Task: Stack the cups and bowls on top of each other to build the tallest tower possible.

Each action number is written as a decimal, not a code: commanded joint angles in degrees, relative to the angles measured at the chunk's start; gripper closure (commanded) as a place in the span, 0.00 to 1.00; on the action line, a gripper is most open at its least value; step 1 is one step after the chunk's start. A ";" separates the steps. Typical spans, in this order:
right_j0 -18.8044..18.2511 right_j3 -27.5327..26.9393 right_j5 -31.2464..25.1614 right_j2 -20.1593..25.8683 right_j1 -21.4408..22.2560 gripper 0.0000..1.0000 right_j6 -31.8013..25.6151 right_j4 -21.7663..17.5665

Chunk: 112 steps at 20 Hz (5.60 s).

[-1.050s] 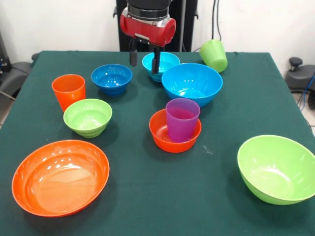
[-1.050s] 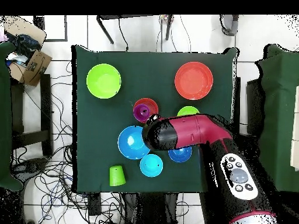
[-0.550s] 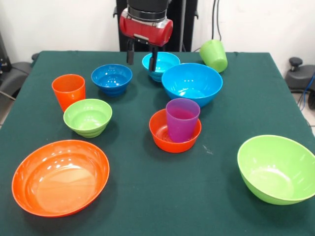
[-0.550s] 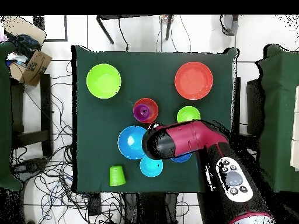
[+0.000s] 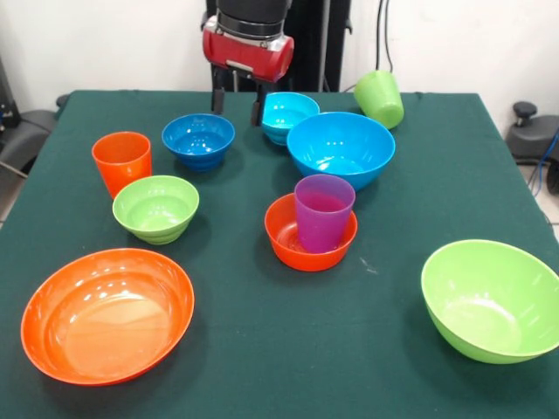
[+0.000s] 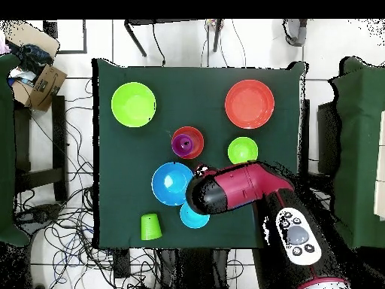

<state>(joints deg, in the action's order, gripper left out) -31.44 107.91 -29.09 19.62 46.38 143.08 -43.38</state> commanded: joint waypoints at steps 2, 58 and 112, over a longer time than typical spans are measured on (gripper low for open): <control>2.95 -0.38 6.42 -2.55 -4.35 0.00 -1.10 -6.80; 13.97 -13.30 13.26 -16.44 -17.47 0.00 0.24 -5.16; 11.54 -7.16 -0.04 -14.69 -17.90 0.00 -4.55 6.07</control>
<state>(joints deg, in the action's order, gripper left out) -19.44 97.85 -25.46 0.76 29.34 143.08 -38.32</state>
